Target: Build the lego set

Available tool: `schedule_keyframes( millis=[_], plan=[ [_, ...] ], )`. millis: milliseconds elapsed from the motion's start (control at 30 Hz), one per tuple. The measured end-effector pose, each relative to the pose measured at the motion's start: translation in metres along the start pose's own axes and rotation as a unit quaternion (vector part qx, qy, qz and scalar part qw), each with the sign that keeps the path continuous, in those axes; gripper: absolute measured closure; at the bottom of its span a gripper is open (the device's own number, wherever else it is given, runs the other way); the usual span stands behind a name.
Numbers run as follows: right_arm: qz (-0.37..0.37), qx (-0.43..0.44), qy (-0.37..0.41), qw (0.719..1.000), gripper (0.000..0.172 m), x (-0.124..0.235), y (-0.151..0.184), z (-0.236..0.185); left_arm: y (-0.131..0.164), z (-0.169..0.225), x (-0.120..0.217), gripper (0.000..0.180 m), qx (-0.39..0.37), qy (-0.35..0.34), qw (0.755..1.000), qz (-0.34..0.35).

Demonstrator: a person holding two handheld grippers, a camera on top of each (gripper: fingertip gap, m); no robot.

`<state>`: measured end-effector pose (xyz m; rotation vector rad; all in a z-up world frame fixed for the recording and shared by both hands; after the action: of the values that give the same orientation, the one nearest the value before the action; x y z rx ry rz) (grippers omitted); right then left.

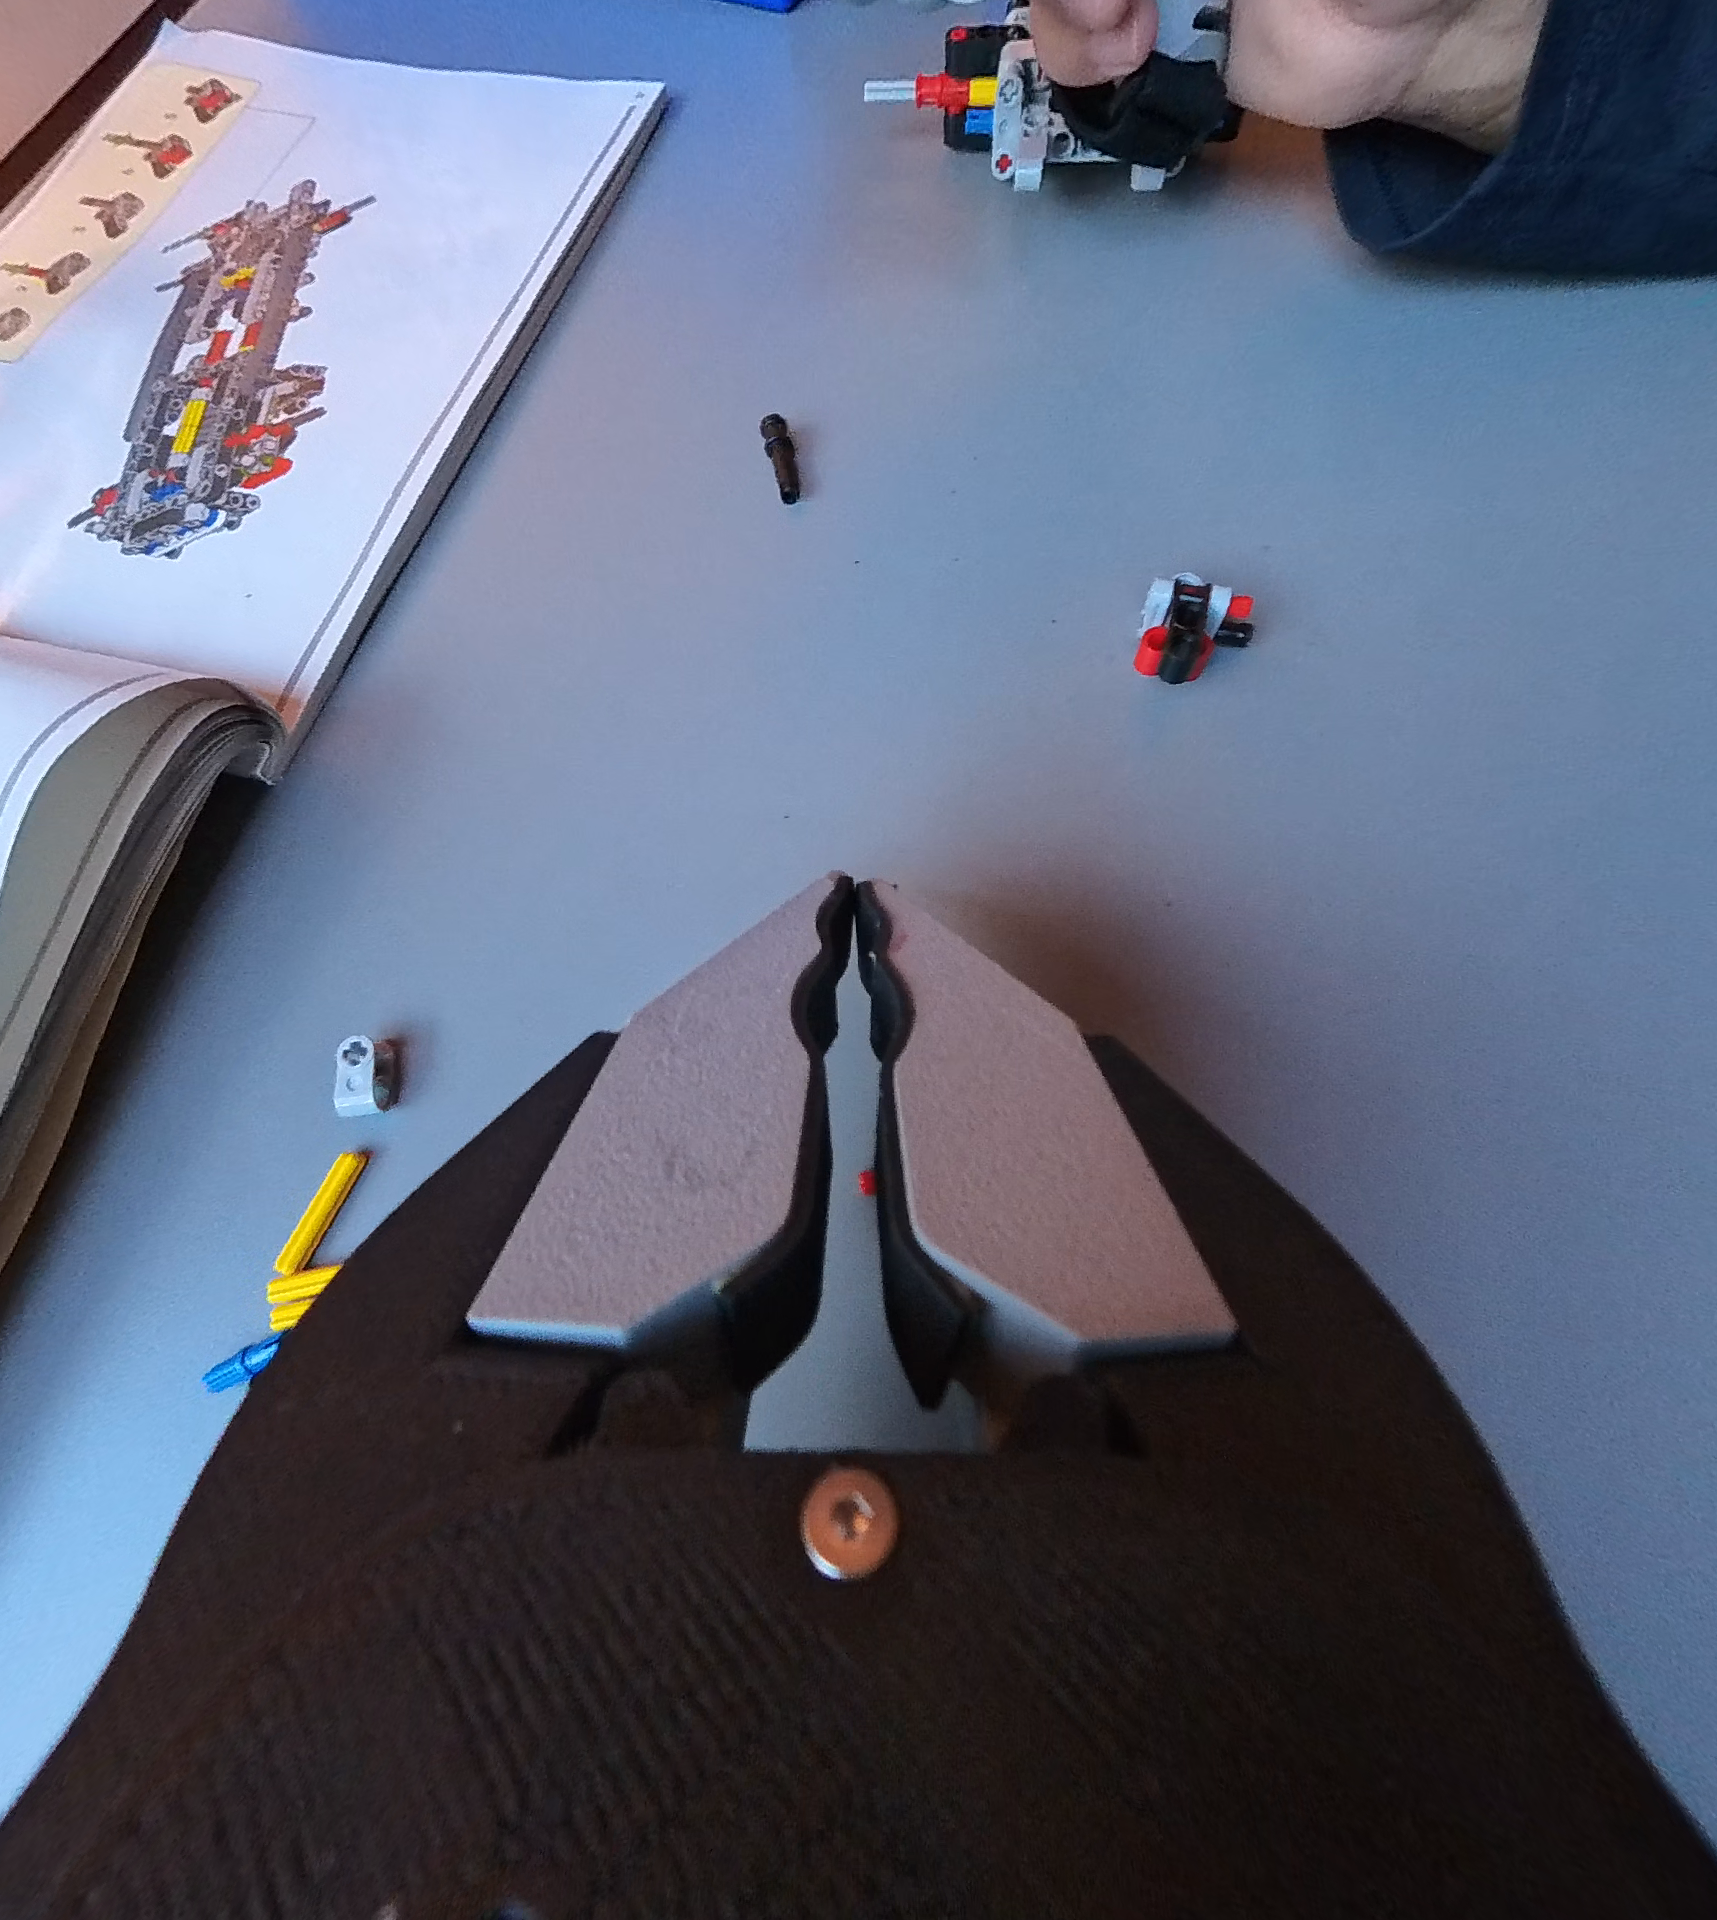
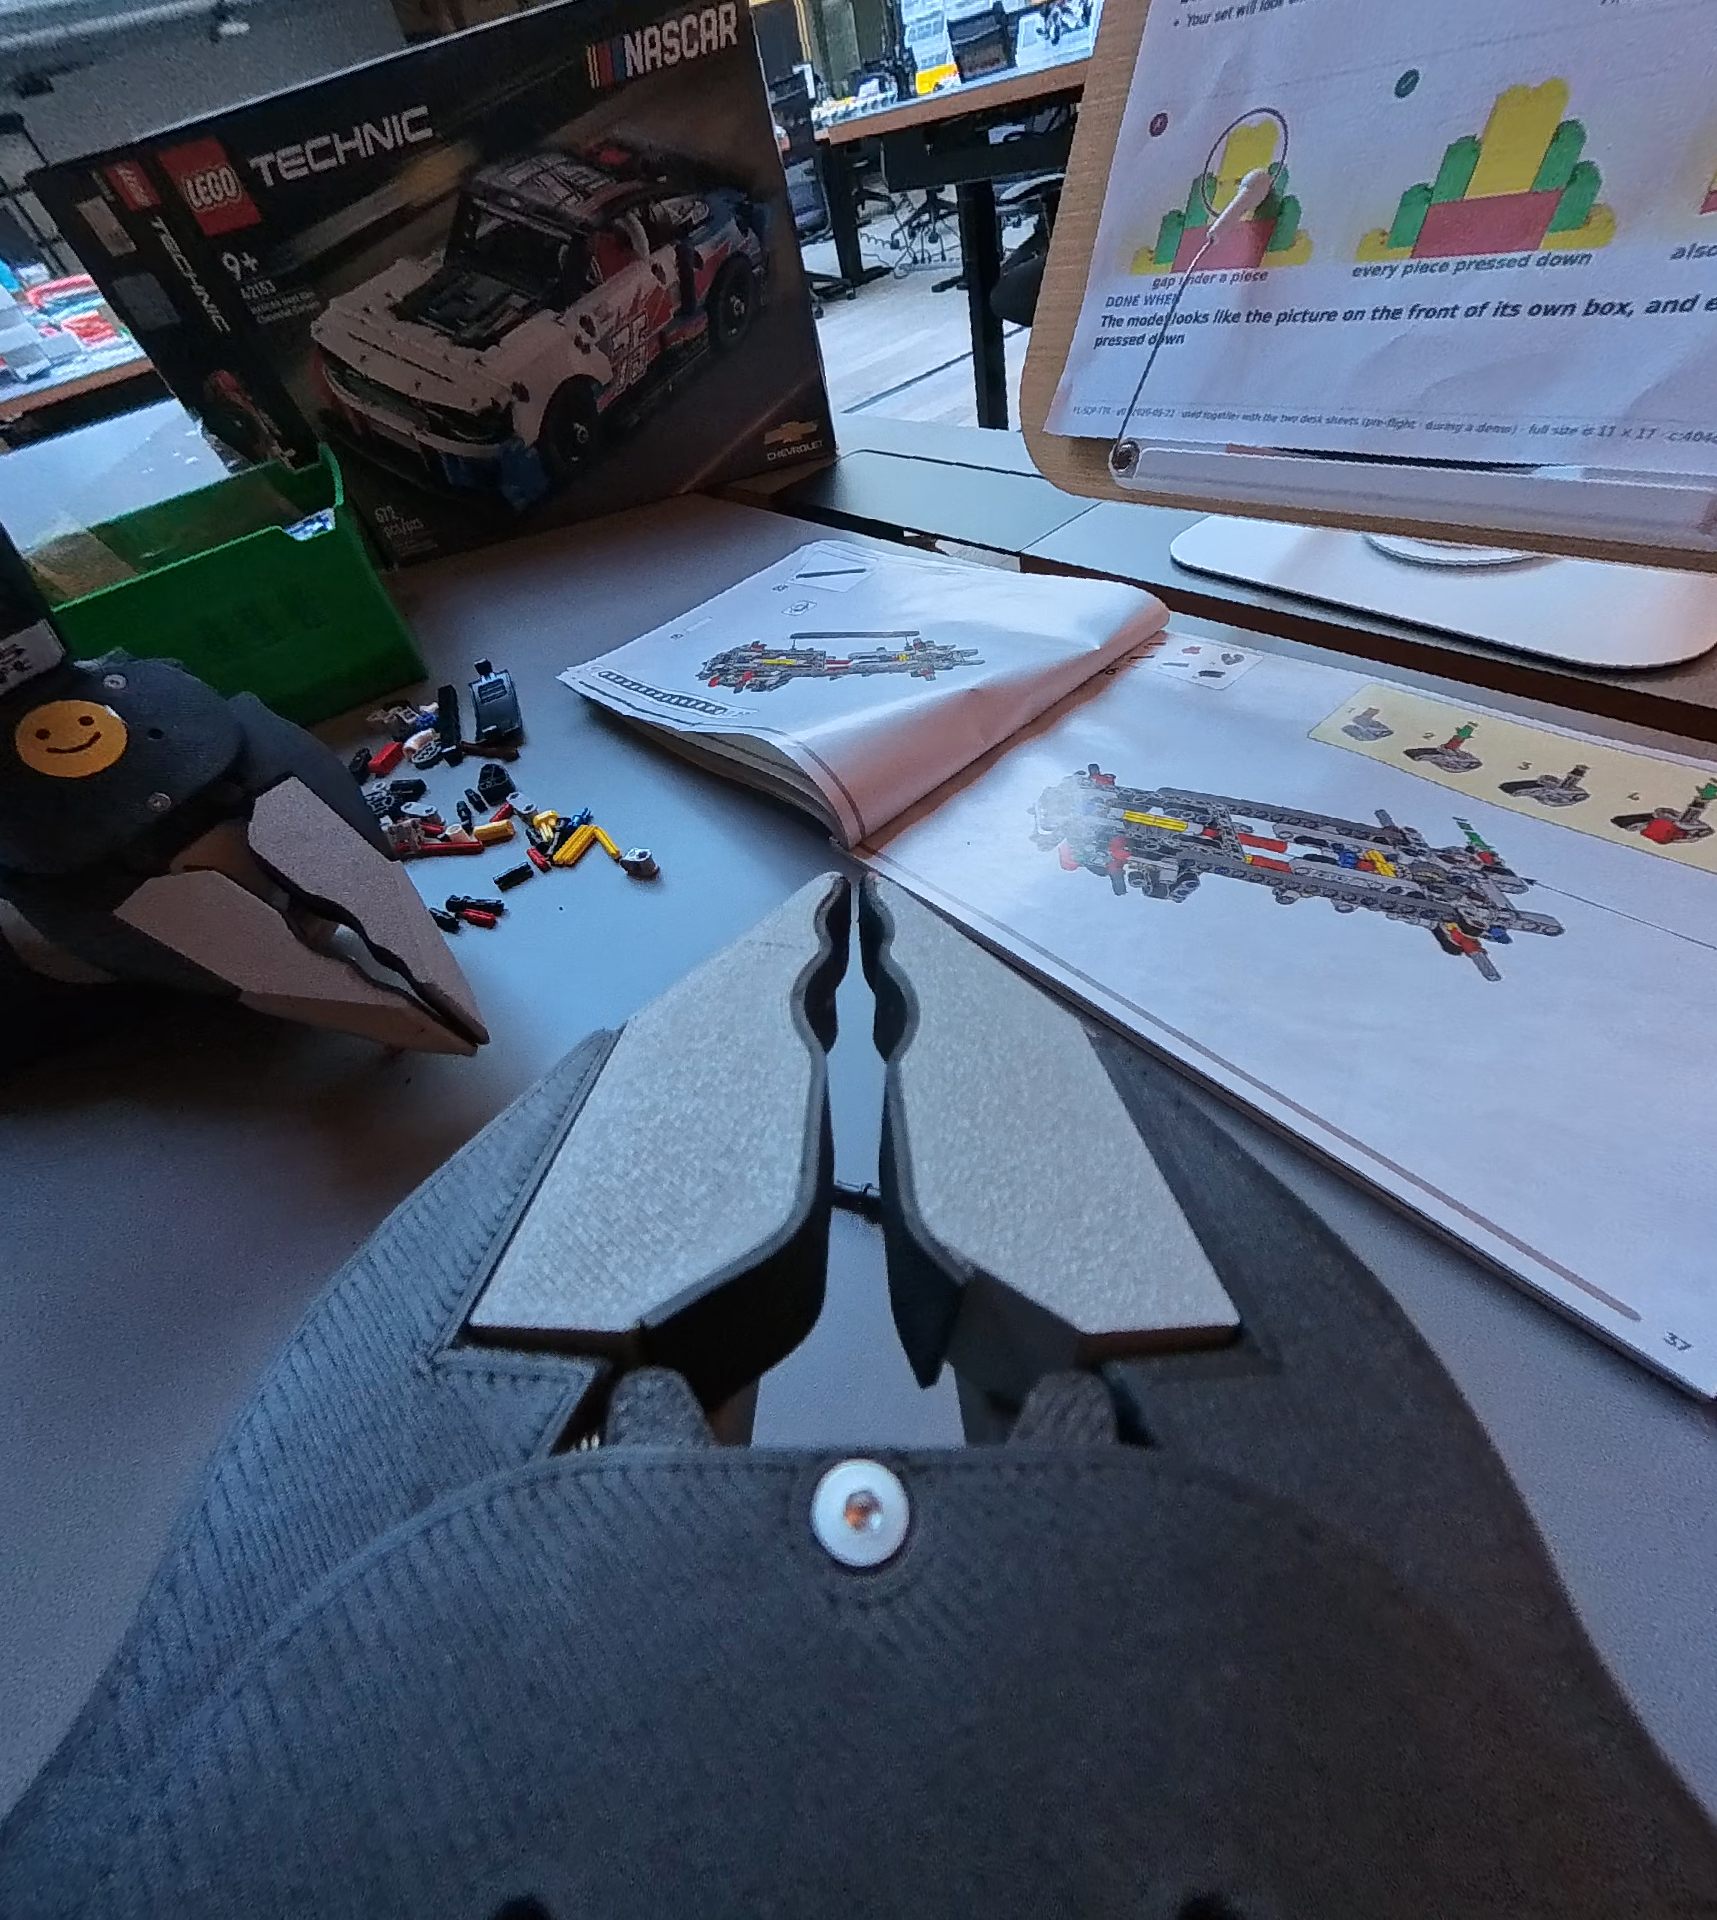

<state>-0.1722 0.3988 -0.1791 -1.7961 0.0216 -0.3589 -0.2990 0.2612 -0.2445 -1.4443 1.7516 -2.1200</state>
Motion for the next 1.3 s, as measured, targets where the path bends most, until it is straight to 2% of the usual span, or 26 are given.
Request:
schedule_keyframes(
  millis=[600, 933, 1167, 1300],
  plan=[
    [-0.019, 0.006, 0.006, 1.0, 0.172, -0.003, 0.005, 0.003, -0.004, 0.004, 0.004, 0.18, -0.034, -0.02, 0.999, -0.004],
    [-0.063, 0.091, 0.019, 0.994, 0.172, -0.006, 0.013, -0.007, -0.004, -0.002, 0.008, 0.18, -0.035, -0.042, 0.998, -0.008],
    [-0.113, 0.199, 0.025, 0.973, 0.172, -0.006, 0.026, -0.014, -0.003, -0.007, 0.011, 0.18, -0.019, -0.045, 0.999, -0.006],
    [-0.116, 0.237, 0.031, 0.964, 0.172, -0.005, 0.028, -0.019, 0.0, -0.009, 0.01, 0.18, -0.016, -0.043, 0.999, -0.007]
  ],
)
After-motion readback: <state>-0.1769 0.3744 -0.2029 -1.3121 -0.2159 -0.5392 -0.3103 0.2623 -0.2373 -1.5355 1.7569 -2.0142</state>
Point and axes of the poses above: each gripper's, where its closed fingertips meet, x back along the fingers, y out of its underside, z = x × y across the jaws, the point moved 4 cm from there along x, back along the fingers
